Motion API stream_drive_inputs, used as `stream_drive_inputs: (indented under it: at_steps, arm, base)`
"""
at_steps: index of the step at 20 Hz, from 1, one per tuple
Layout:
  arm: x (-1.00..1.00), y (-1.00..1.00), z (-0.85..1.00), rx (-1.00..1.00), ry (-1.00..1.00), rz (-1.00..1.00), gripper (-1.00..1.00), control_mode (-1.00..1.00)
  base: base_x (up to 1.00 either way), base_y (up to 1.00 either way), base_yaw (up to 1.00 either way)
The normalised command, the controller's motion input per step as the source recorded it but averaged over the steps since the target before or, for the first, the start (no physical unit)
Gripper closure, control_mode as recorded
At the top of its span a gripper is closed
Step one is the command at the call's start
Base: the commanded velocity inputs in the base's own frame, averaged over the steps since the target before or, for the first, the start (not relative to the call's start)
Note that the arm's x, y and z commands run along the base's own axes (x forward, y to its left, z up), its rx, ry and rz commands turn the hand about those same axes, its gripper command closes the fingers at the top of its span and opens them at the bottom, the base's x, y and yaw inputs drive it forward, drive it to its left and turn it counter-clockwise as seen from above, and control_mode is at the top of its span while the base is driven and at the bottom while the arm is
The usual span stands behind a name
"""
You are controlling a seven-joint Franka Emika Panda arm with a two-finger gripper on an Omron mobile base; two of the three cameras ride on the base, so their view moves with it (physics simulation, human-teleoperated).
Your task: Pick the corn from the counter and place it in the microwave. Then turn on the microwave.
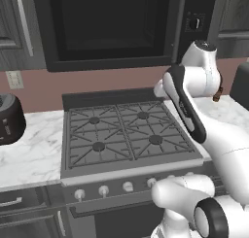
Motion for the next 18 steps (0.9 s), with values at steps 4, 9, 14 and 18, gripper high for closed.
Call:
stream_drive_inputs:
  at_steps: [4, 9, 14, 18]
  arm:
    - [-0.28, -0.03, 0.48, 0.00, -0.45, 0.03, -1.00, -1.00]
    - [-0.23, -0.19, 0.52, 0.00, -0.46, 0.03, -1.00, -1.00]
    - [-0.03, -0.09, 0.52, 0.00, -0.40, 0.00, -1.00, -1.00]
    - [-0.01, 0.00, 0.57, 0.00, -0.42, 0.00, -1.00, -1.00]
  base:
    - [0.00, 0.00, 0.00]
    - [0.00, 0.00, 0.00]
    - [0.00, 0.00, 0.00]
    - [0.00, 0.00, 0.00]
